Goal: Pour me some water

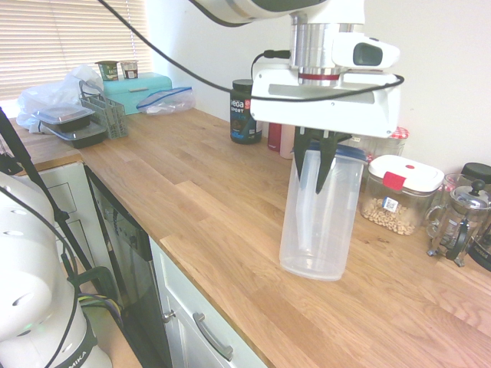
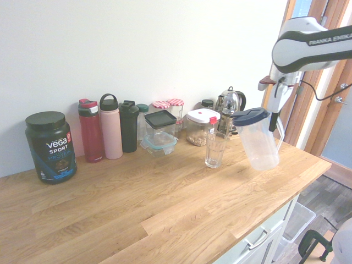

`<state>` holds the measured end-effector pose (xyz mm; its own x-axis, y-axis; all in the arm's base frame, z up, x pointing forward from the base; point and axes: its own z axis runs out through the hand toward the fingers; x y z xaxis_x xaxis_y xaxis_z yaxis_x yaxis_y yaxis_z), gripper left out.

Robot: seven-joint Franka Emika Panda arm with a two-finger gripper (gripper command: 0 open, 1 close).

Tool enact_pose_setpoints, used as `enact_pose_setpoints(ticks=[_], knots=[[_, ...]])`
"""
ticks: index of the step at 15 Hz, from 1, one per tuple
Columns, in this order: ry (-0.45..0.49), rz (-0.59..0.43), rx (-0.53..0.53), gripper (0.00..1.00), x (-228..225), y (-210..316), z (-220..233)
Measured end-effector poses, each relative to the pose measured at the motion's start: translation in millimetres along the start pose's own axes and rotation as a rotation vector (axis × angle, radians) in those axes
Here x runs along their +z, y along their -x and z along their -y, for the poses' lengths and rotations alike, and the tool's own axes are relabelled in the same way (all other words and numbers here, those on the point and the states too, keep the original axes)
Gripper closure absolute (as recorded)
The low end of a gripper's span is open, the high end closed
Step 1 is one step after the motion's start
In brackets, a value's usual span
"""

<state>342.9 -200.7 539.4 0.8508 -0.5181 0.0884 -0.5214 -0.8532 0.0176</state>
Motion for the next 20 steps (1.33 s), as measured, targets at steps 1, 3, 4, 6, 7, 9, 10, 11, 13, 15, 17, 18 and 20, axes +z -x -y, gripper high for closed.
enact_pose_setpoints(ticks=[1, 3, 4, 6, 7, 9, 10, 11, 13, 15, 17, 18, 20], knots=[[-0.050, -0.027, 0.012, 1.00, 3, 7, -6], [-0.152, -0.080, 0.035, 1.00, 13, 12, -11], [-0.191, -0.097, 0.045, 1.00, 17, 12, -12], [-0.221, -0.100, 0.046, 1.00, 25, 13, -18], [-0.220, -0.094, 0.049, 1.00, 29, 15, -20], [-0.217, -0.084, 0.047, 1.00, 37, 24, -20], [-0.217, -0.089, 0.033, 1.00, 39, 33, -18], [-0.221, -0.102, 0.015, 1.00, 40, 45, -15], [-0.219, -0.142, -0.030, 1.00, 39, 75, -1], [-0.207, -0.176, -0.075, 1.00, 37, 104, 24], [-0.208, -0.216, -0.098, 1.00, 20, 121, 58], [-0.216, -0.226, -0.097, 1.00, 14, 128, 79], [-0.234, -0.251, -0.088, 1.00, 8, 142, 127]])
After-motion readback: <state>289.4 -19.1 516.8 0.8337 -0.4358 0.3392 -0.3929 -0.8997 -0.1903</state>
